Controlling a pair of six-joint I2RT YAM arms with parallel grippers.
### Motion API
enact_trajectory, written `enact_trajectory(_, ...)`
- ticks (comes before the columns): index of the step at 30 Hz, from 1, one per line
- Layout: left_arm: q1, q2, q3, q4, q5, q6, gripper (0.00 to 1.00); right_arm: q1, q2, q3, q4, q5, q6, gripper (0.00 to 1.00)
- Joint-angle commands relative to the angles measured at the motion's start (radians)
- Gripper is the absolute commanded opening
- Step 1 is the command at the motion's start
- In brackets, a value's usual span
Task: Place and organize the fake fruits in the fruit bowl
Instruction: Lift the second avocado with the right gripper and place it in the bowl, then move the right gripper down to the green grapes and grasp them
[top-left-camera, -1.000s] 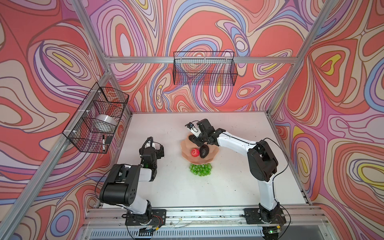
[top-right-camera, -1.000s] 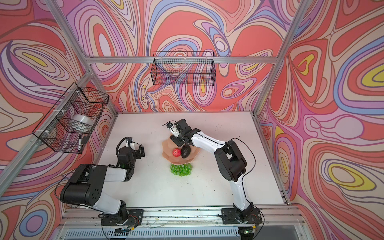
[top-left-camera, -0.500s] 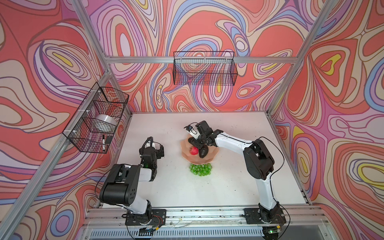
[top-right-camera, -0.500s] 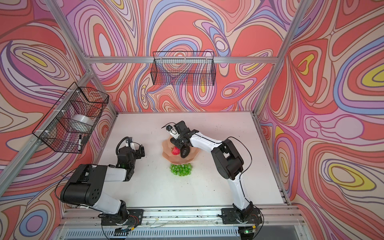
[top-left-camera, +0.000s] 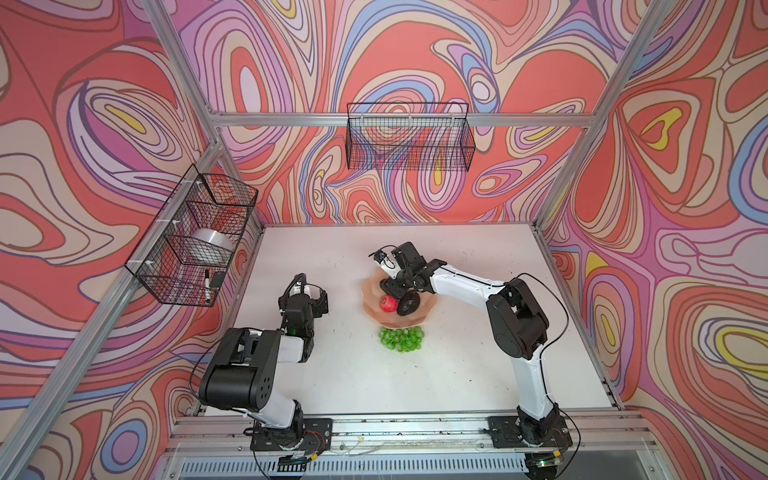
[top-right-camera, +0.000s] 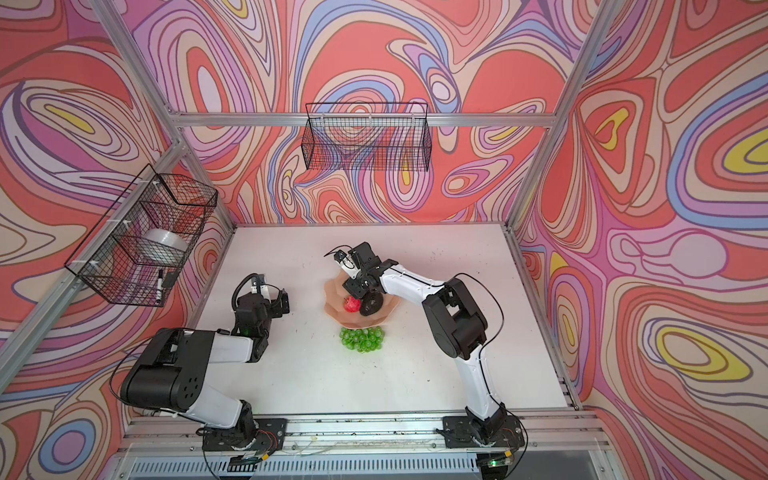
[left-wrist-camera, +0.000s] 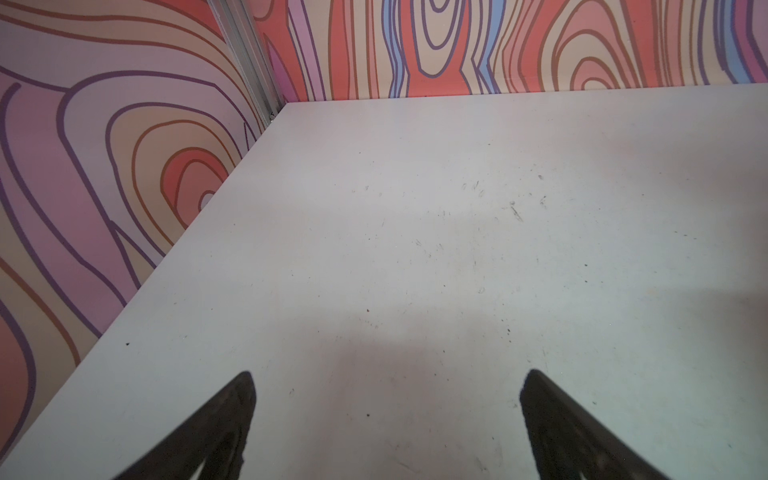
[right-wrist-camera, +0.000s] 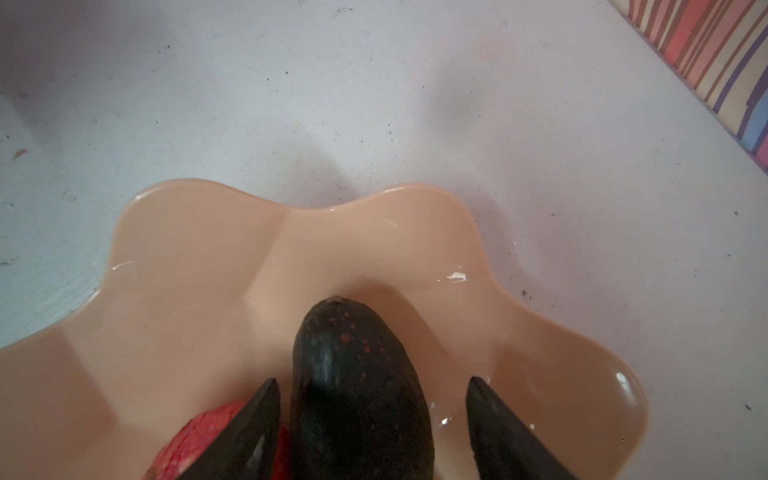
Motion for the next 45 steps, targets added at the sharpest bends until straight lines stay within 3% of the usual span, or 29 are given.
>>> enact_trajectory(1, 0.007, 0.002, 0.016, 0.015, 0.0, -0.007, 1.0, -0.004, -0.05, 0.016, -0.025, 0.018, 0.034, 0.76)
enact_trajectory(6, 0.007, 0.004, 0.015, 0.015, -0.002, -0.008, 1.0, -0.002, -0.194, -0.065, -0.046, 0.04, 0.106, 0.77)
enact_trajectory(12, 0.007, 0.002, 0.016, 0.015, -0.001, -0.007, 1.0, 0.023, -0.512, -0.343, -0.067, 0.05, 0.225, 0.76)
enact_trajectory(20, 0.007, 0.002, 0.017, 0.015, -0.001, -0.007, 1.0, 0.175, -0.781, -0.647, -0.132, 0.123, 0.381, 0.79)
enact_trajectory(28, 0.007, 0.002, 0.016, 0.015, 0.0, -0.007, 1.0, 0.272, -0.725, -0.729, -0.135, 0.172, 0.418, 0.81)
enact_trajectory(45, 0.007, 0.002, 0.016, 0.015, -0.002, -0.008, 1.0, 0.272, -0.535, -0.67, -0.042, 0.182, 0.352, 0.83)
